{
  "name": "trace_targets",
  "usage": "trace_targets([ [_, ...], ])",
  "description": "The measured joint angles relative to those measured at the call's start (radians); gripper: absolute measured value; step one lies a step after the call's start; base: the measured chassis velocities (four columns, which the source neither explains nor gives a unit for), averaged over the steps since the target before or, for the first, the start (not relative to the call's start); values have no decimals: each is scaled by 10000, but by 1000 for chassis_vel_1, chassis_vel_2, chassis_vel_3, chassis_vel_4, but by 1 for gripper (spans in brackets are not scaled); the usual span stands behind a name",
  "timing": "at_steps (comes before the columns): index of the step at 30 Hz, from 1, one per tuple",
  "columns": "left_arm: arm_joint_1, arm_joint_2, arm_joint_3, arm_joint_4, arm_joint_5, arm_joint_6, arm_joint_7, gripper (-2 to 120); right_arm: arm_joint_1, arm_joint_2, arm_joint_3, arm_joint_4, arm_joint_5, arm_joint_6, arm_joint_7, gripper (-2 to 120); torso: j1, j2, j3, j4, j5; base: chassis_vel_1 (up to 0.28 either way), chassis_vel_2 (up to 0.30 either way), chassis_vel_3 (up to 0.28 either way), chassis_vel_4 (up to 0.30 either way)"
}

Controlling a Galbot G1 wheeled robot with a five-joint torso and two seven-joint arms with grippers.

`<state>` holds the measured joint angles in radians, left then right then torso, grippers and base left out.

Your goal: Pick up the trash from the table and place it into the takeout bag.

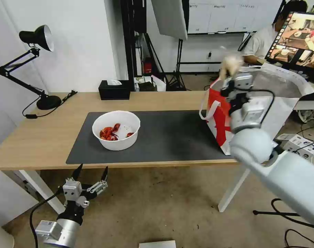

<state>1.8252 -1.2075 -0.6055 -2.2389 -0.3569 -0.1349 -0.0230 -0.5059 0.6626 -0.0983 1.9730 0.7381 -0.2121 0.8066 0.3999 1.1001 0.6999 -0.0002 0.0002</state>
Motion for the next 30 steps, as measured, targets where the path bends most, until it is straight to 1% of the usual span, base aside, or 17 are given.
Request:
trace_targets([
  [1,0,0,0,0,0,0,0,100,0,0,0,0,0,0,0,6,0,0,0,0,0,0,0,0,0],
  [5,15,38,43,-42,16,36,-1,100,157,-126,87,-418,1207,-326,359,6,1,-1,1,2,1,0,0,0,0],
  [6,15,38,43,-42,16,36,-1,100,157,-126,87,-418,1207,-326,359,6,1,-1,1,2,1,0,0,0,0],
  [9,16,25,45,-42,16,37,-2,100,283,-222,170,-416,1938,-611,409,16,1,-1,1,1,-2,0,0,0,0],
  [10,16,25,45,-42,16,37,-2,100,283,-222,170,-416,1938,-611,409,16,1,-1,1,1,-2,0,0,0,0],
  [13,13,-13,76,-30,16,37,-1,100,468,-243,144,-419,2008,-780,433,31,1,-1,1,2,-2,0,0,0,0],
  [14,13,-13,76,-30,16,37,-1,100,468,-243,144,-419,2008,-780,433,31,1,-1,1,2,-2,0,0,0,0],
  [16,16,-29,99,-21,16,35,-2,100,542,-243,94,-428,2009,-807,447,39,1,0,1,2,-2,0,0,0,0],
  [17,24,-31,104,-20,16,32,-2,100,591,-243,62,-428,2004,-830,451,46,1,-1,1,2,-2,0,0,0,0],
  [18,24,-31,104,-20,16,32,-2,100,591,-243,62,-428,2004,-830,451,46,1,-1,1,2,-2,0,0,0,0],
  [20,28,-22,103,-18,15,28,-2,100,623,-239,29,-429,1989,-842,456,55,1,-1,1,2,-2,0,0,0,0],
  [21,28,-22,103,-18,15,28,-2,100,623,-239,29,-429,1989,-842,456,55,1,-1,1,2,-2,0,0,0,0],
  [24,23,0,96,-12,10,26,-2,100,625,-226,4,-423,1958,-845,463,70,1,-1,1,2,-2,0,0,0,0],
  [25,23,0,96,-12,10,26,-2,100,625,-226,4,-423,1958,-845,463,70,1,-1,1,2,-2,0,0,0,0],
  [27,17,-1,115,-3,13,26,-1,100,623,-213,-9,-424,1945,-845,463,81,1,-1,1,2,-2,0,0,0,0],
  [28,17,-1,115,-3,13,26,-1,100,623,-213,-9,-424,1945,-845,463,81,1,-1,1,2,-2,0,0,0,0],
  [30,14,-11,133,1,30,26,-1,100,627,-209,-41,-417,1941,-847,458,91,1,-1,1,2,-2,0,0,0,0],
])
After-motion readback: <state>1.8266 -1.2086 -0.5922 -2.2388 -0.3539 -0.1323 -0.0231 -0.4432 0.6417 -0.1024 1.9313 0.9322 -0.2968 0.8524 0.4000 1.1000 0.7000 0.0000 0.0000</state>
